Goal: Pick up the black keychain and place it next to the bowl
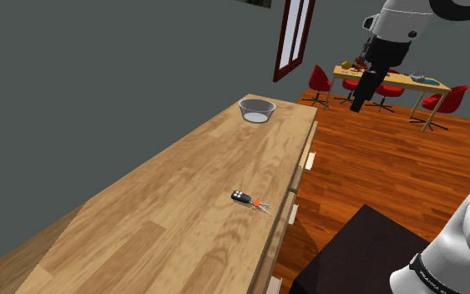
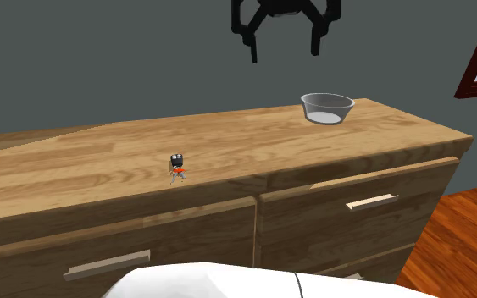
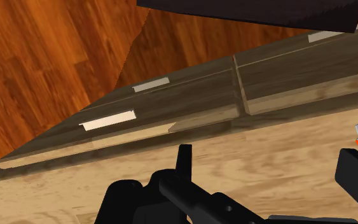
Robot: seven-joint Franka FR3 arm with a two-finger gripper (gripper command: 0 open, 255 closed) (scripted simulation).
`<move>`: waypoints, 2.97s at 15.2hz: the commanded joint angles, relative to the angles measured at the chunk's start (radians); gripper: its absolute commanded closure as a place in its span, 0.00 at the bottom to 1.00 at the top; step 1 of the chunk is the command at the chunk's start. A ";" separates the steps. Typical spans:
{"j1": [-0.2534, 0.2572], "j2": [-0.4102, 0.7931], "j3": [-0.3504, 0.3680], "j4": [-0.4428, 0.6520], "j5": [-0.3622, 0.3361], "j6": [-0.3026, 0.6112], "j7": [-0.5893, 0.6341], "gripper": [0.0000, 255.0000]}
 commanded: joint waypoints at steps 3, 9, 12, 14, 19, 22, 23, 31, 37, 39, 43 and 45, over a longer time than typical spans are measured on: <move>0.010 0.015 0.025 -0.037 0.020 0.048 0.033 0.00; 0.041 0.090 0.105 -0.121 0.076 0.198 0.130 0.00; 0.056 0.145 0.147 -0.147 0.099 0.276 0.178 0.00; 0.064 0.188 0.176 -0.158 0.113 0.329 0.210 0.00; 0.080 0.317 0.250 -0.164 0.132 0.460 0.293 0.00; 0.085 0.408 0.294 -0.151 0.129 0.537 0.348 0.00; 0.086 0.440 0.309 -0.145 0.125 0.561 0.367 0.00; 0.091 0.665 0.387 -0.090 0.051 0.719 0.506 0.00; 0.086 0.724 0.389 -0.114 0.012 0.795 0.534 0.00; 0.086 0.724 0.389 -0.114 0.012 0.795 0.534 0.00; 0.086 0.724 0.389 -0.114 0.012 0.795 0.534 0.00; 0.086 0.723 0.389 -0.114 0.012 0.795 0.534 1.00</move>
